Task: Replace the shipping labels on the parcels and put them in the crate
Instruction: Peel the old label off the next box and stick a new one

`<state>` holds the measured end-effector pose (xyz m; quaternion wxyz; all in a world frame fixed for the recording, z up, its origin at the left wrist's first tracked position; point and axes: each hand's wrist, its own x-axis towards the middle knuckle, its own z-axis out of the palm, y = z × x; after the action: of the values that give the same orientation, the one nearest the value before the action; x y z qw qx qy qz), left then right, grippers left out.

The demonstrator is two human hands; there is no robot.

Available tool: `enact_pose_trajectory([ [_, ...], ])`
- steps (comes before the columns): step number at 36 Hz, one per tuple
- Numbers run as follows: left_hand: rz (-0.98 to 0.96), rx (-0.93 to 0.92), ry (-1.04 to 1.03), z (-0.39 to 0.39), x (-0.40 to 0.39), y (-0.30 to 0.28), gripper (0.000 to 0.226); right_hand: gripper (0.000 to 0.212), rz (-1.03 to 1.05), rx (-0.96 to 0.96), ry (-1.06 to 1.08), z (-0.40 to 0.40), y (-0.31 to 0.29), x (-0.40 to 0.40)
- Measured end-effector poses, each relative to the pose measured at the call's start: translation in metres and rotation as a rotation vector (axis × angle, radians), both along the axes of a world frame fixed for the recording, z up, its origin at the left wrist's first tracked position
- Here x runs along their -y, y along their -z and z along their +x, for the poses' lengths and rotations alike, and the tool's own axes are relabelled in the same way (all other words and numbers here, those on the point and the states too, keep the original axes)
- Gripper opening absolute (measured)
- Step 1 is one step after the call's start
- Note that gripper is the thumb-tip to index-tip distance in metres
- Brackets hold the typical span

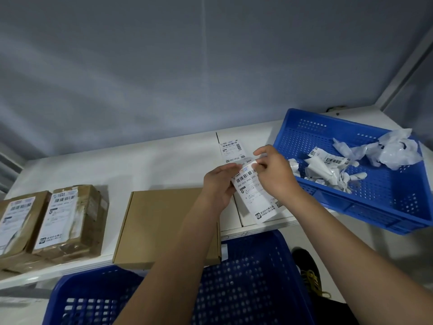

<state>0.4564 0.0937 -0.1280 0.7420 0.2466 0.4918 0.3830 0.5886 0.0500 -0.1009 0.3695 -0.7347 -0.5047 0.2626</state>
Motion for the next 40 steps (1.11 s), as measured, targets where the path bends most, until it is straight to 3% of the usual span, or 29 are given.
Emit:
enact_pose_trajectory([
  [4, -0.046, 0.021, -0.013, 0.0, -0.004, 0.002, 0.024, 0.021, 0.017, 0.064, -0.032, -0.002, -0.002, 0.001],
  [11, -0.093, 0.066, 0.071, 0.0, -0.008, 0.001, 0.01, 0.018, 0.039, 0.074, -0.018, -0.002, -0.005, 0.001],
  [15, -0.1, 0.135, 0.141, 0.001, -0.009, -0.001, 0.033, 0.018, 0.048, 0.051, -0.042, -0.003, -0.006, 0.0],
  [20, -0.115, 0.17, 0.15, 0.002, -0.013, -0.002, 0.04, 0.016, 0.085, 0.063, -0.038, -0.006, -0.009, 0.001],
  [29, -0.133, 0.157, 0.218, 0.001, -0.021, -0.006, 0.02, 0.011, 0.102, 0.062, 0.003, -0.004, -0.008, 0.001],
  [37, -0.122, 0.02, 0.25, -0.002, -0.031, -0.01, 0.026, 0.01, 0.077, 0.141, -0.005, -0.004, -0.012, 0.0],
  [40, -0.12, -0.049, 0.245, -0.001, -0.033, -0.015, 0.007, 0.012, 0.113, 0.15, -0.017, -0.005, -0.017, 0.001],
])
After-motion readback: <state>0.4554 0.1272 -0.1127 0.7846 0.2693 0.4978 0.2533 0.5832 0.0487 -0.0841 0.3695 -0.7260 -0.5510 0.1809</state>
